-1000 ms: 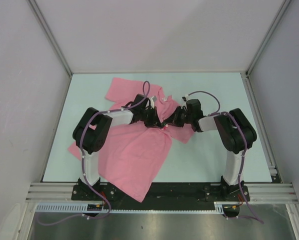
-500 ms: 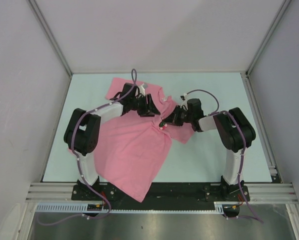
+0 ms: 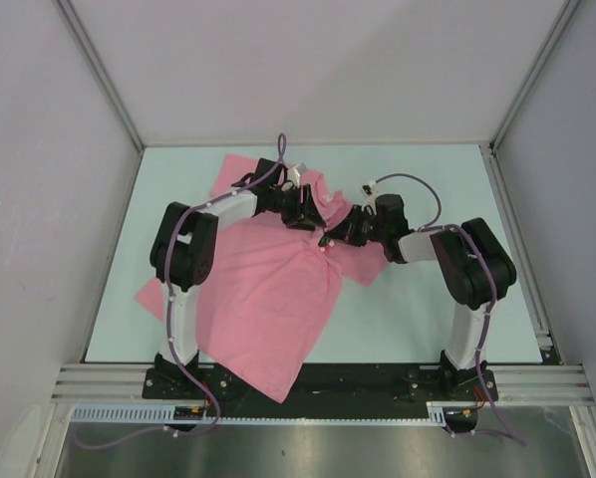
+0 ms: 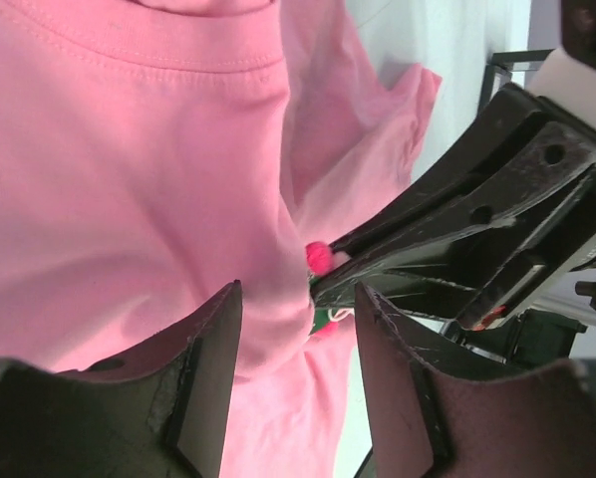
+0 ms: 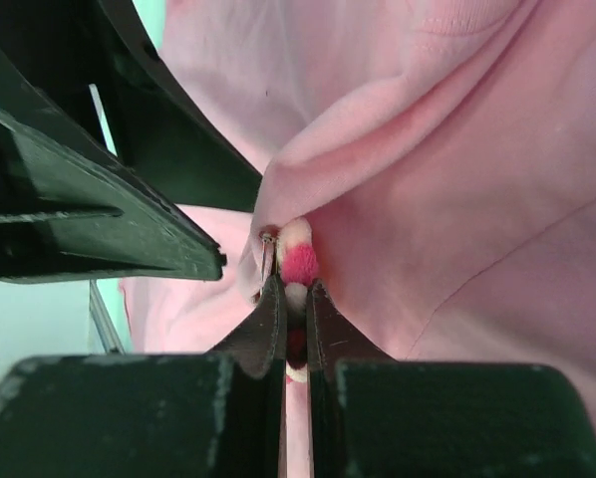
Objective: Remove the brooch from the garment
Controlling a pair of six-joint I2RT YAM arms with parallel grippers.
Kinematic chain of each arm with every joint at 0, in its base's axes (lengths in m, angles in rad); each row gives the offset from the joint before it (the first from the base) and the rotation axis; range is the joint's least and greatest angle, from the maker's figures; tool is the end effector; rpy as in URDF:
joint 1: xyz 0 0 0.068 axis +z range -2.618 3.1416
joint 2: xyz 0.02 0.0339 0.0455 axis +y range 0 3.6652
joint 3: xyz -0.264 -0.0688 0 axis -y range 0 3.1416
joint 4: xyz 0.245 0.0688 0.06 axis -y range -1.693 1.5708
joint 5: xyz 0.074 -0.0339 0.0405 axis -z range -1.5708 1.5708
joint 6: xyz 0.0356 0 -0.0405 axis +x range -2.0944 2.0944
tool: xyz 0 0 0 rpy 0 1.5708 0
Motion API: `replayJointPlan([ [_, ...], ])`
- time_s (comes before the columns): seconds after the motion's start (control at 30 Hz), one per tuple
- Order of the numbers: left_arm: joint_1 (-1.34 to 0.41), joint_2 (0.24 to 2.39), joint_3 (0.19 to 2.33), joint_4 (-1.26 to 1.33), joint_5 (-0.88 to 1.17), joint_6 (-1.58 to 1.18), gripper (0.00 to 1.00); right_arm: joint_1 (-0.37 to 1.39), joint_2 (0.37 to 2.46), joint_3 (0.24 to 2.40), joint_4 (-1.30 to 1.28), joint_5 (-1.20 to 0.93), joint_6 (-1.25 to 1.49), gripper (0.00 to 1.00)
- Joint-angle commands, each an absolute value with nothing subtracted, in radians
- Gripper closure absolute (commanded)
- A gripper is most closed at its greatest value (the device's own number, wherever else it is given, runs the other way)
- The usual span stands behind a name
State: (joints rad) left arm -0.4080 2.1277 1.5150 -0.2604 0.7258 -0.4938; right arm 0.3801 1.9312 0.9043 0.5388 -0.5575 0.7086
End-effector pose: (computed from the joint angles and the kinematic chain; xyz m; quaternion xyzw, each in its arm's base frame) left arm 0.4121 -0.2039 0.1687 0.0836 0.8830 -0.4395 0.1422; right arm 0.3489 0.1597 0.1331 -0.0052 0.8360 0.4583 0.3017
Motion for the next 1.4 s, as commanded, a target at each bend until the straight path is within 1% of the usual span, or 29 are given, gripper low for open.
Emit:
replayJointPlan([
  [0.0,-0.414,2.114,1.532,-0.221,0.779,-0.491,0.46,0.379,1.839,0.887,0.549,-0.445,0.707,1.00],
  [0.3,-0.428,2.140,1.505,-0.127,0.839,-0.548,0.46,0.382,1.789,0.795,0.597,-0.318,0.756,1.00],
  [0.53,-0.431,2.174,1.503,-0.095,0.890,-0.567,0.50,0.379,1.769,0.756,0.695,-0.313,0.770,1.00],
  [0.77,-0.433,2.168,1.479,-0.090,0.882,-0.571,0.50,0.380,1.779,0.742,0.776,-0.324,0.807,1.00],
  [0.93,-0.428,2.126,1.451,-0.089,0.848,-0.583,0.57,0.377,1.775,0.738,0.750,-0.328,0.798,1.00],
  [1.0,-0.426,2.125,1.422,-0.032,0.873,-0.627,0.59,0.377,1.778,0.732,0.764,-0.339,0.804,1.00],
  [1.13,-0.420,2.137,1.388,0.066,0.926,-0.696,0.61,0.373,1.804,0.729,0.813,-0.359,0.828,1.00],
  [1.23,-0.414,2.144,1.355,0.165,0.957,-0.759,0.60,0.373,1.819,0.729,0.831,-0.368,0.839,1.00],
  [1.37,-0.414,2.154,1.345,0.201,0.974,-0.781,0.63,0.373,1.844,0.729,0.868,-0.397,0.860,1.00],
])
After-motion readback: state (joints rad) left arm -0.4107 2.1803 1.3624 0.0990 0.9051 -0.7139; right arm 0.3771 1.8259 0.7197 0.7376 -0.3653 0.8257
